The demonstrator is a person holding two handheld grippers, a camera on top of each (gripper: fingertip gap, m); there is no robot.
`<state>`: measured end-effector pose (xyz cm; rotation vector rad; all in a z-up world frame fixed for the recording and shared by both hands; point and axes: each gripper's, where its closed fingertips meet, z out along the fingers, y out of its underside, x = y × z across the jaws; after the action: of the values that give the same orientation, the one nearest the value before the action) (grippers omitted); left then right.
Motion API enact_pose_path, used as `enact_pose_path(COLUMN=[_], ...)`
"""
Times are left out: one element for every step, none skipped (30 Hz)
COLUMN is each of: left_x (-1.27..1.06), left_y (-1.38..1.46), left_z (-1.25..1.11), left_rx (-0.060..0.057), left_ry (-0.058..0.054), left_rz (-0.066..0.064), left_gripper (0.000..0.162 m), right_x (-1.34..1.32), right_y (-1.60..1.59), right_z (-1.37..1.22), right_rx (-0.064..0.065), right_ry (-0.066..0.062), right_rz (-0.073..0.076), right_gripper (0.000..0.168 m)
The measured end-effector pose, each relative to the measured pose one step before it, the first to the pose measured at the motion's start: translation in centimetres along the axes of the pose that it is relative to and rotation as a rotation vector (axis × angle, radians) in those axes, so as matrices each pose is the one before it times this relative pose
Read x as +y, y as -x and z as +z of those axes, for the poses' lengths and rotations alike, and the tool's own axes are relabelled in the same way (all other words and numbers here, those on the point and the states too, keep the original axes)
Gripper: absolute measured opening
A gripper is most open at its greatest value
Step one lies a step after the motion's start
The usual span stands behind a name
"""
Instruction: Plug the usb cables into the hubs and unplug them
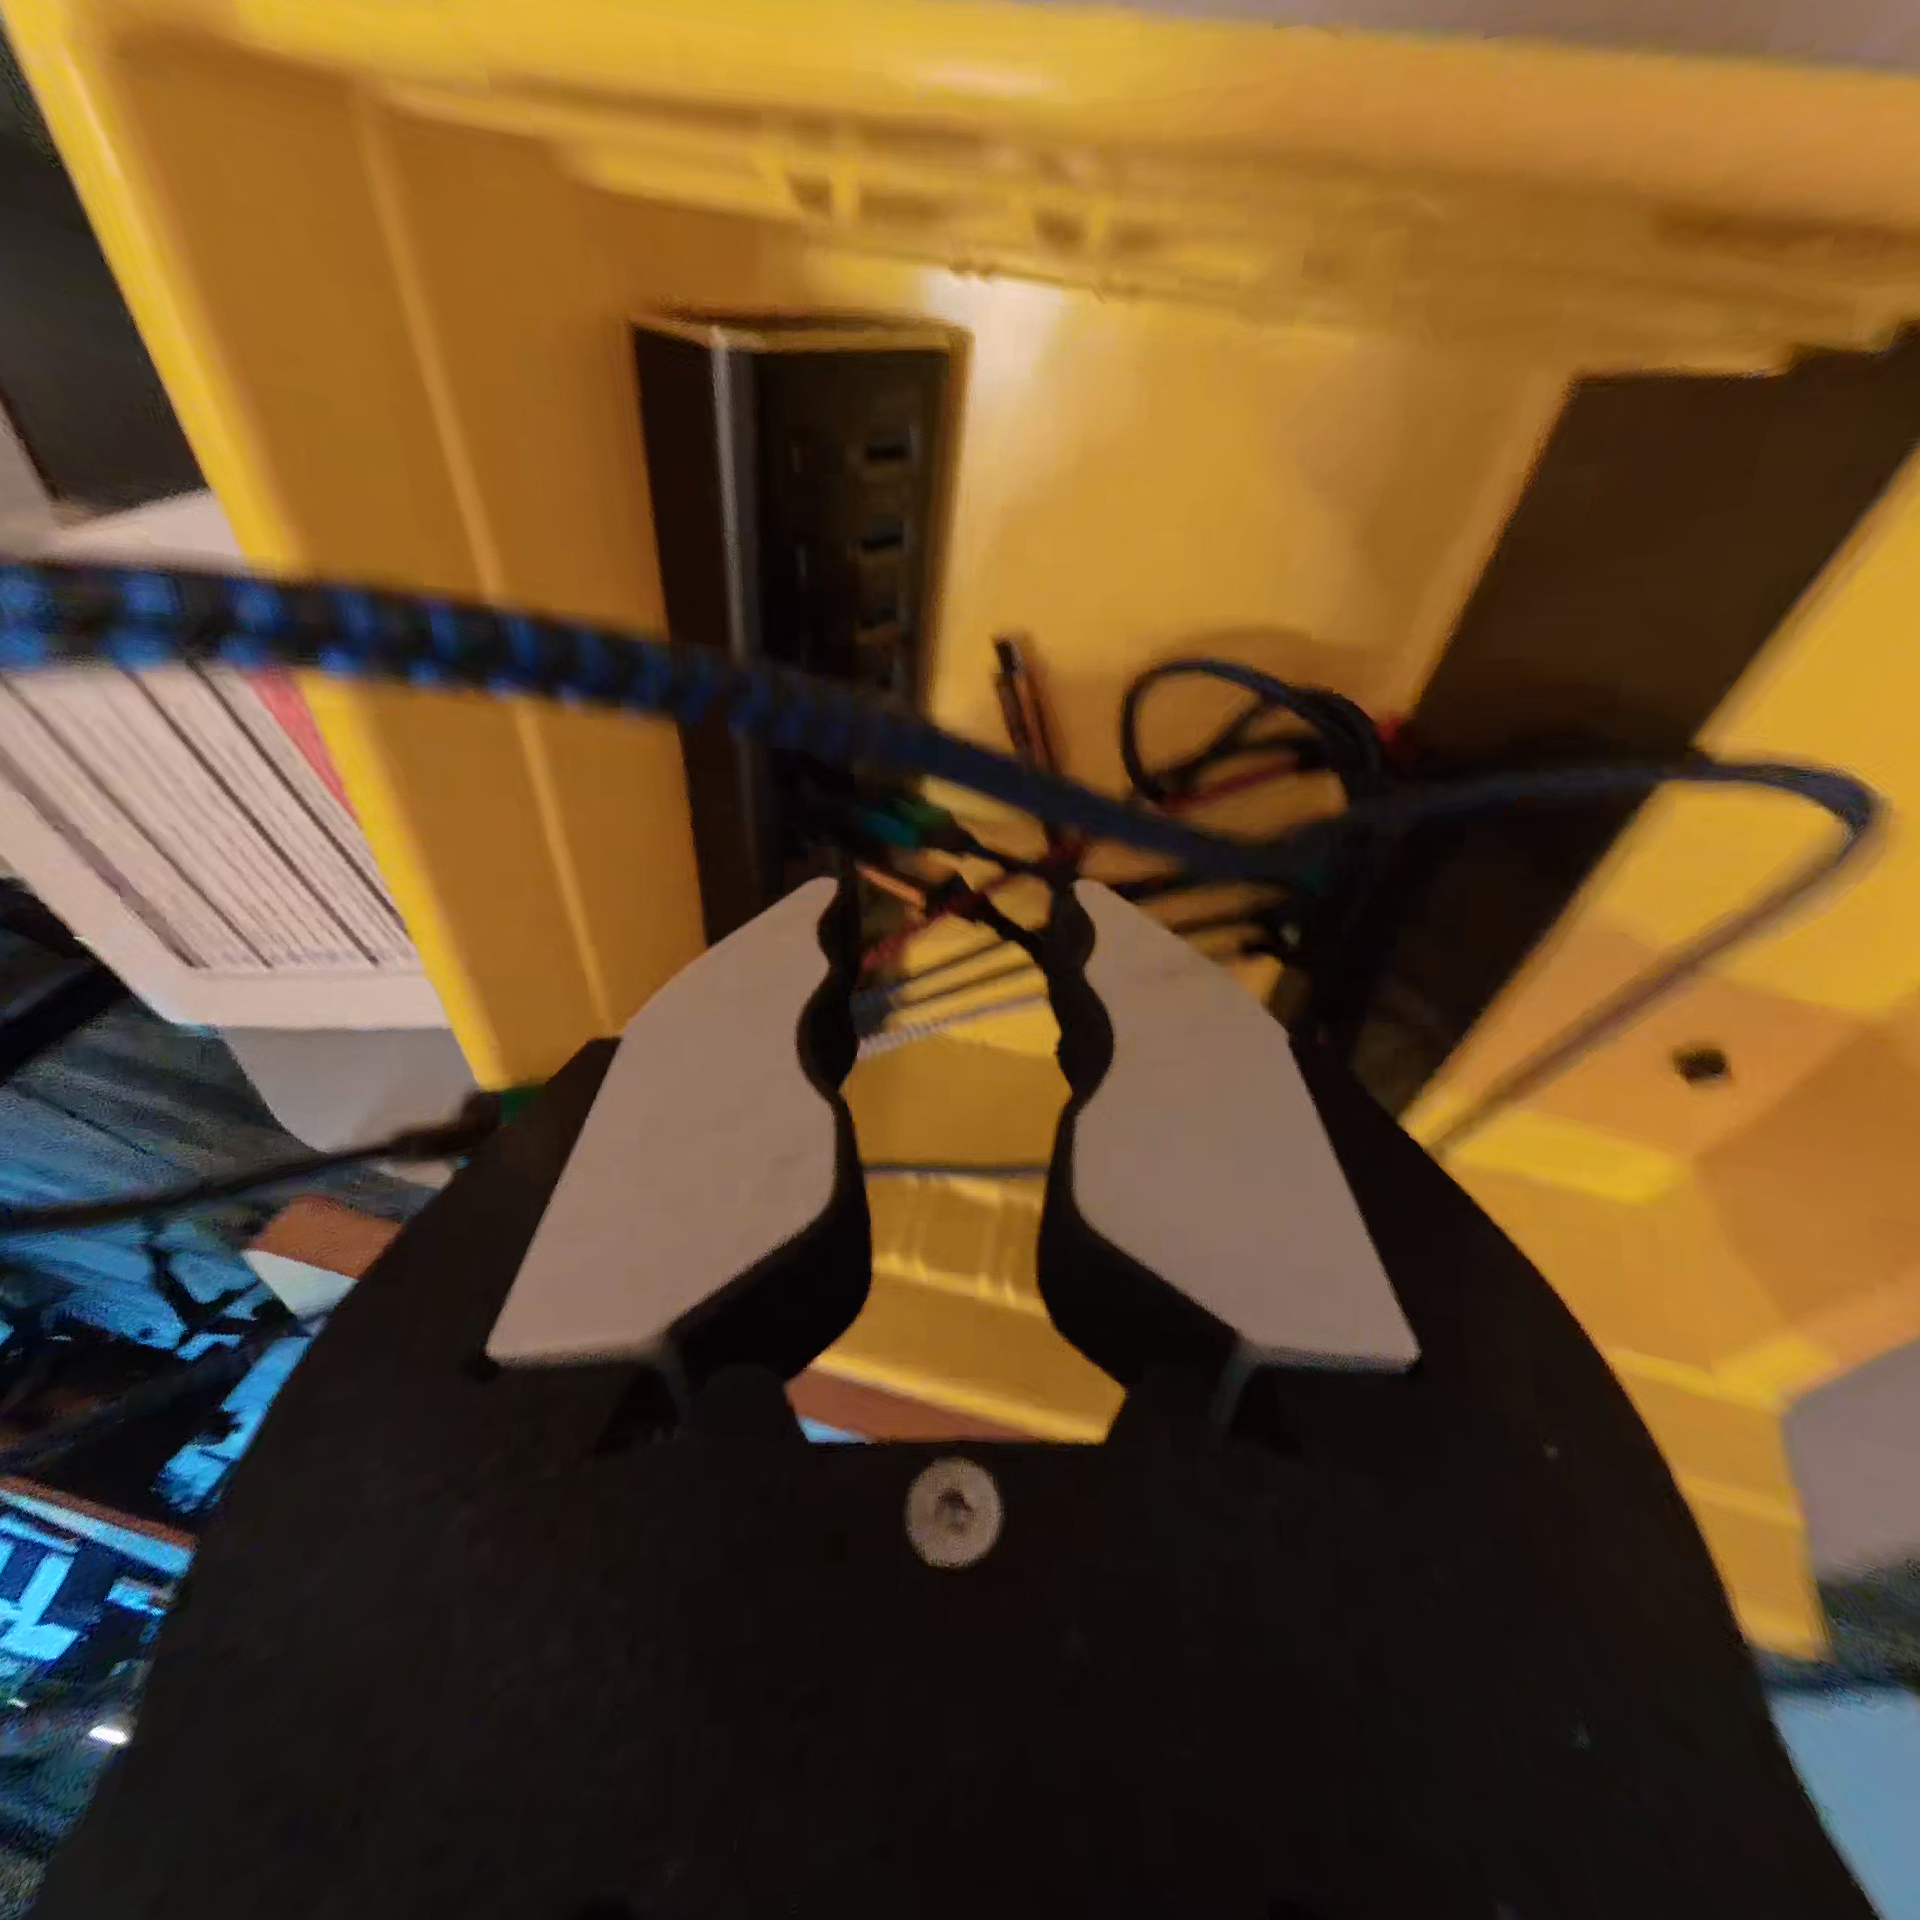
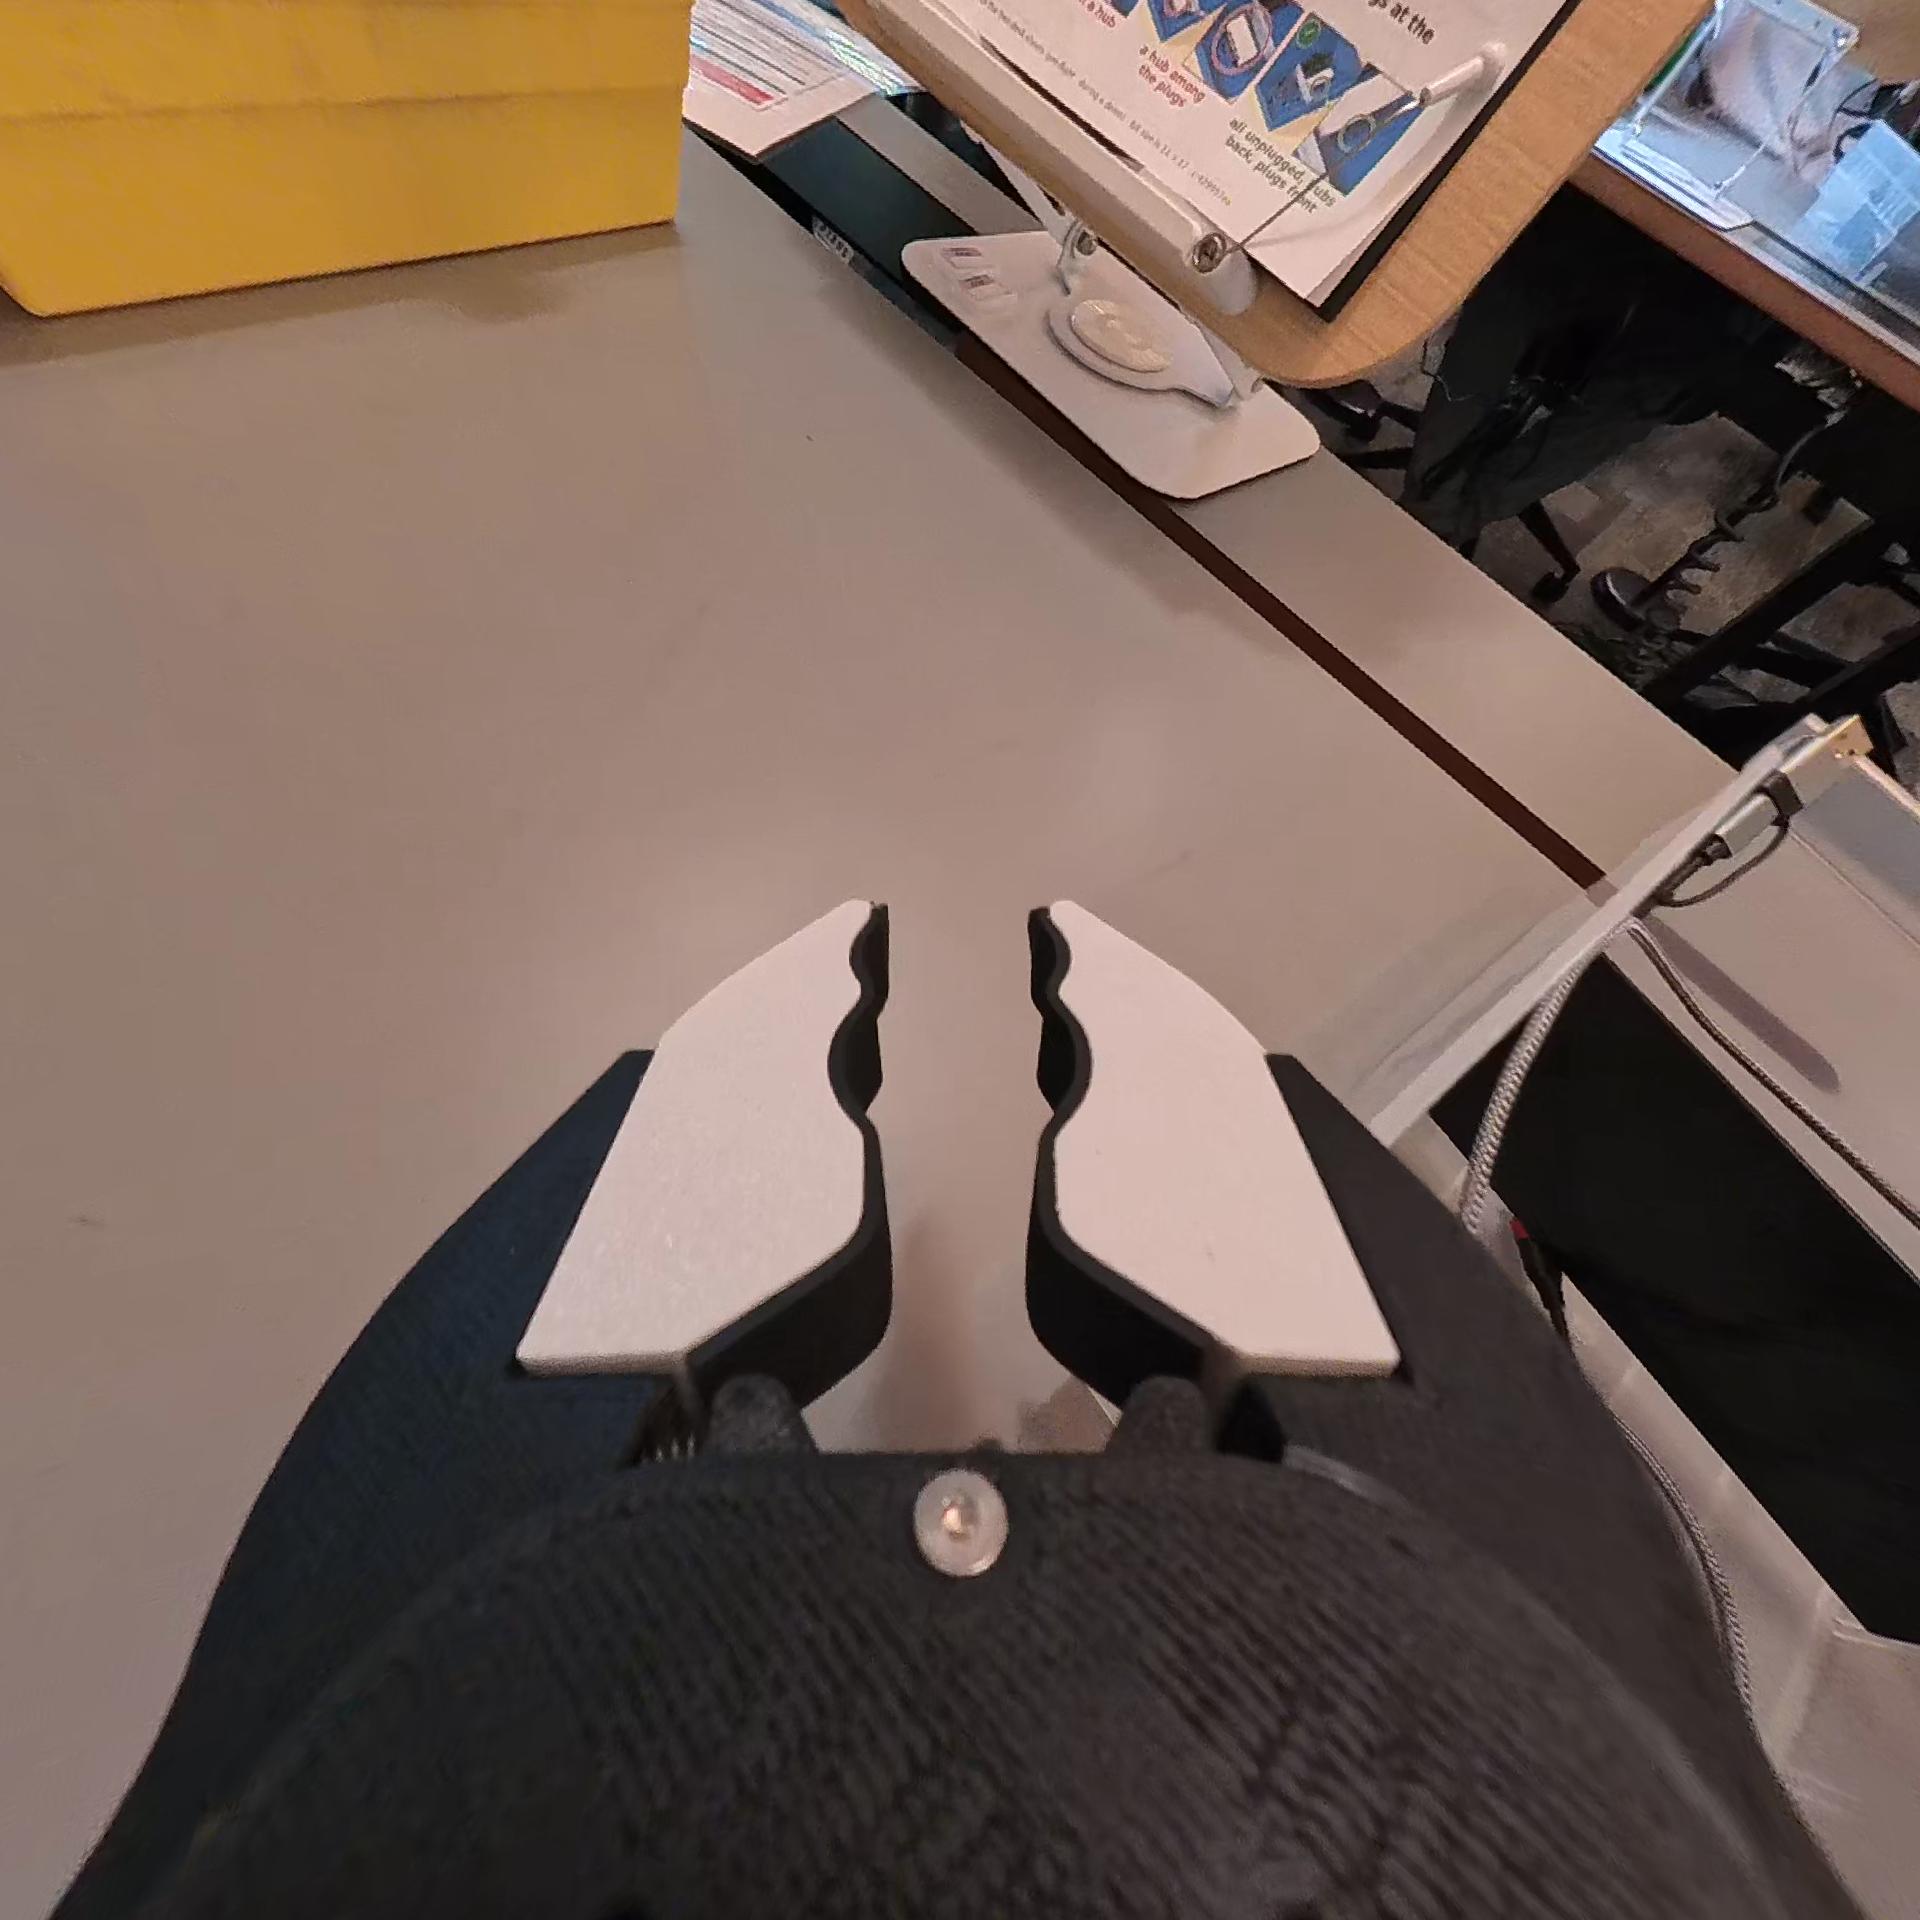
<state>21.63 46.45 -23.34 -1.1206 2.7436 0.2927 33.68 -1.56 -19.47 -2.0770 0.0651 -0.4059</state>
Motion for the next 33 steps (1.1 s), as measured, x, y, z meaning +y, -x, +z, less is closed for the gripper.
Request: enact_pose_path(left_x=[0.526,0.198,-0.288,-0.755,-1.048,-1.213,-1.271,-1.154,-0.872,-0.501,0.024,0.736,1.605,2.283,2.503,2.298,1.867,1.477,1.016,0.441,-0.129,-0.415,-0.351,-0.136,-0.227,-0.612,-0.625,-0.255,0.123,0.323,0.378,0.172,-0.061], left_y=[-0.829,-1.385,-1.601,-1.447,-1.368,-1.112,-0.486,0.202,0.768,1.353,1.934,2.492,2.684,2.000,0.761,-0.221,-0.503,-0.369,-0.312,-0.636,-0.997,-0.828,-0.317,-0.044,0.005,0.277,0.066,-0.036,0.136,0.043,-0.098,0.000,0.125], left_z=[-0.939,-1.246,-1.480,-1.679,-1.826,-1.891,-1.885,-1.840,-1.732,-1.551,-1.302,-0.944,-0.420,0.251,0.887,1.323,1.528,1.520,1.474,1.364,1.163,0.919,0.685,0.480,0.176,0.000,-0.014,0.042,0.164,0.319,0.401,0.365,0.254], left_rx=[0.0537,0.0852,0.0897,0.0704,0.0592,0.0411,-0.0001,-0.0370,-0.0581,-0.0766,-0.0961,-0.1231,-0.1361,-0.1007,-0.0381,0.0061,0.0065,-0.0137,-0.0223,0.0021,0.0321,0.0285,0.0039,-0.0012,0.0095,-0.0065,0.0020,0.0051,-0.0102,-0.0026,0.0107,0.0097,0.0018], left_ry=[0.0233,-0.0032,-0.0394,-0.0741,-0.0957,-0.1061,-0.1096,-0.1052,-0.0929,-0.0776,-0.0551,-0.0164,0.0366,0.0846,0.1057,0.1090,0.1040,0.0985,0.0834,0.0542,0.0198,-0.0028,-0.0049,0.0030,-0.0039,-0.0279,-0.0267,0.0001,0.0277,0.0396,0.0436,0.0352,0.0225], left_rz=[-0.0048,-0.0028,-0.0023,0.0002,0.0085,0.0187,0.0231,0.0216,0.0129,-0.0058,-0.0243,-0.0340,-0.0338,-0.0163,0.0078,0.0301,0.0493,0.0624,0.0608,0.0489,0.0365,0.0275,0.0178,0.0046,-0.0076,-0.0193,-0.0098,0.0076,0.0182,0.0173,0.0050,-0.0131,-0.0179], left_gripper=[0.027,0.019,0.018,0.015,0.013,0.013,0.013,0.015,0.017,0.020,0.023,0.023,0.023,0.022,0.022,0.023,0.024,0.028,0.035,0.035,0.036,0.036,0.036,0.035,0.036,0.041,0.042,0.042,0.042,0.042,0.044,0.045,0.044], right_x=[0.095,0.066,0.064,0.069,0.100,0.127,0.131,0.124,0.112,0.088,0.020,-0.002,-0.008,-0.022,-0.061,-0.090,-0.073,-0.048,0.007,0.044,0.087,0.108,0.096,0.081,0.044,0.049,0.054,0.055,0.048,0.039,0.048,0.066,0.056], right_y=[-0.162,-0.145,-0.127,-0.113,-0.097,-0.074,-0.046,-0.031,-0.028,0.000,0.028,0.000,-0.037,-0.089,-0.067,-0.038,-0.005,0.001,-0.021,-0.019,0.009,0.035,0.030,0.025,0.022,0.063,0.065,0.014,-0.020,0.005,0.047,0.054,0.081], right_z=[-0.072,-0.056,-0.040,-0.008,0.010,0.041,0.042,0.044,0.046,0.032,0.012,-0.019,-0.027,-0.074,-0.094,-0.094,-0.062,-0.043,-0.017,0.010,0.029,0.041,0.035,0.024,0.011,0.004,0.029,0.022,0.049,0.057,0.077,0.081,0.070], right_rx=[0.0041,0.0027,0.0019,0.0017,0.0017,0.0012,0.0003,0.0000,0.0006,-0.0018,-0.0021,-0.0003,0.0024,0.0067,0.0049,0.0024,0.0003,0.0003,0.0016,0.0017,0.0004,-0.0014,-0.0004,0.0004,-0.0003,-0.0027,-0.0039,-0.0014,0.0014,-0.0006,-0.0031,-0.0032,-0.0041], right_ry=[0.0005,-0.0008,-0.0011,-0.0008,0.0005,0.0023,0.0036,0.0036,0.0028,0.0029,0.0001,-0.0013,0.0004,0.0018,0.0005,-0.0020,-0.0024,-0.0010,0.0013,0.0033,0.0044,0.0052,0.0050,0.0042,0.0029,0.0024,0.0029,0.0030,0.0021,0.0013,0.0012,0.0023,0.0030], right_rz=[0.0027,0.0040,0.0045,0.0045,0.0038,0.0025,0.0015,0.0003,0.0002,0.0010,0.0008,-0.0009,-0.0024,-0.0042,-0.0054,-0.0037,-0.0014,-0.0008,-0.0009,-0.0014,-0.0016,-0.0022,-0.0022,-0.0020,-0.0022,-0.0035,-0.0038,-0.0032,-0.0008,0.0003,0.0006,0.0006,-0.0010], right_gripper=[0.026,0.026,0.026,0.026,0.026,0.026,0.026,0.026,0.026,0.026,0.026,0.025,0.026,0.026,0.026,0.026,0.026,0.026,0.026,0.026,0.026,0.026,0.026,0.026,0.026,0.026,0.026,0.026,0.026,0.026,0.026,0.026,0.025])
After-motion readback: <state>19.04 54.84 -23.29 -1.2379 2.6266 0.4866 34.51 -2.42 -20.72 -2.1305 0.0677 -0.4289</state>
